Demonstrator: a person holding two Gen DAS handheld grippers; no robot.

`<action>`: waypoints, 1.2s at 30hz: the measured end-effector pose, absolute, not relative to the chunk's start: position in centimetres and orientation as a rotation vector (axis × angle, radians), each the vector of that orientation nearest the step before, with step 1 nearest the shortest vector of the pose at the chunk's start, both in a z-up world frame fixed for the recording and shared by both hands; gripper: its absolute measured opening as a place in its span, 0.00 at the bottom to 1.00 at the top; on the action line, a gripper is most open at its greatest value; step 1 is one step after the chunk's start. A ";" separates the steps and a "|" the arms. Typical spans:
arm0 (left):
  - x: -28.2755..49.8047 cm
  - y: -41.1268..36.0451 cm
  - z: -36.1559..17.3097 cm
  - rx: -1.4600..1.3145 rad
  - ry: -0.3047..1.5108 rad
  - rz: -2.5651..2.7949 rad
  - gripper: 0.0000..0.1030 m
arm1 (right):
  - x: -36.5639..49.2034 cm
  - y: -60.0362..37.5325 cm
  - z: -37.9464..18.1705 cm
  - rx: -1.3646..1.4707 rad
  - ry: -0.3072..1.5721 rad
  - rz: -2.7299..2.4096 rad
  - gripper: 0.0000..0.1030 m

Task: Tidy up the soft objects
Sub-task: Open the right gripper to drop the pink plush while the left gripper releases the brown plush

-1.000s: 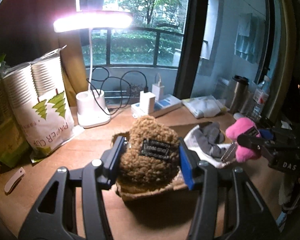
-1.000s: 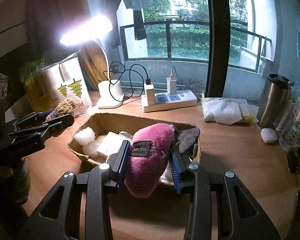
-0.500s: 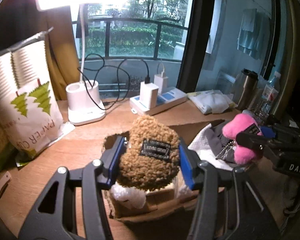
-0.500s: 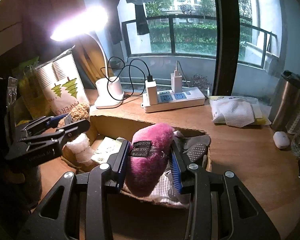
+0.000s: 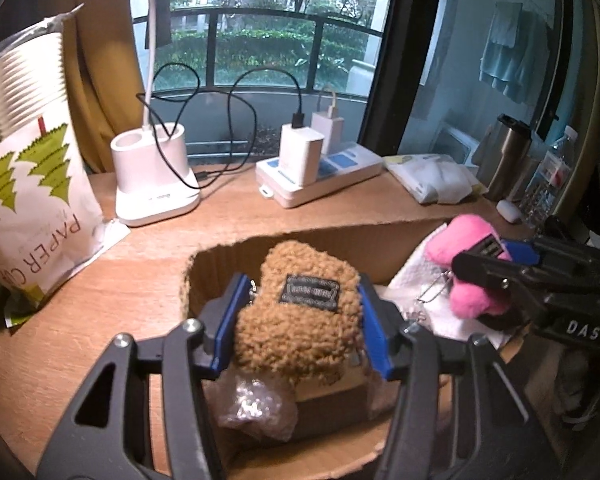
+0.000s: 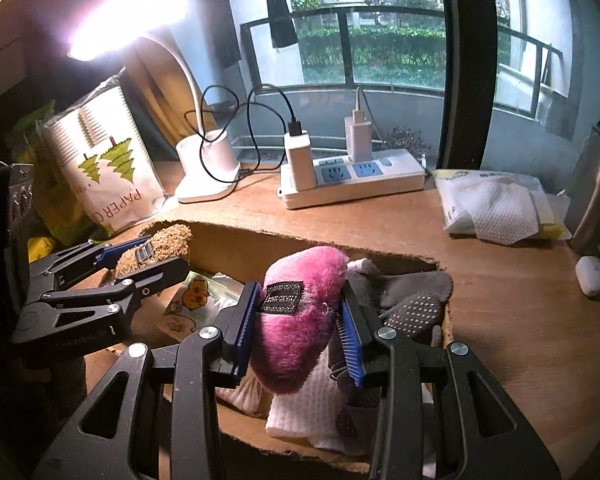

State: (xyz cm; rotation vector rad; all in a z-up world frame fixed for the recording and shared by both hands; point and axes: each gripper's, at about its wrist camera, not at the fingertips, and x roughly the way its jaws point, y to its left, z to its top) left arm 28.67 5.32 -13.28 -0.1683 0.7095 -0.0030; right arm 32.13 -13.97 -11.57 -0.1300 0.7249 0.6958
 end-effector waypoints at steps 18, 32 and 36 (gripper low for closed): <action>29.3 4.9 -14.3 -0.134 0.745 0.000 0.59 | 33.7 -12.8 -14.2 -0.143 0.794 0.691 0.39; 28.5 4.7 -12.9 -0.157 0.743 -0.016 0.71 | 32.8 -12.9 -13.7 -0.165 0.790 0.646 0.51; 27.5 4.6 -11.8 -0.152 0.713 -0.010 0.72 | 31.9 -13.4 -13.1 -0.166 0.772 0.631 0.56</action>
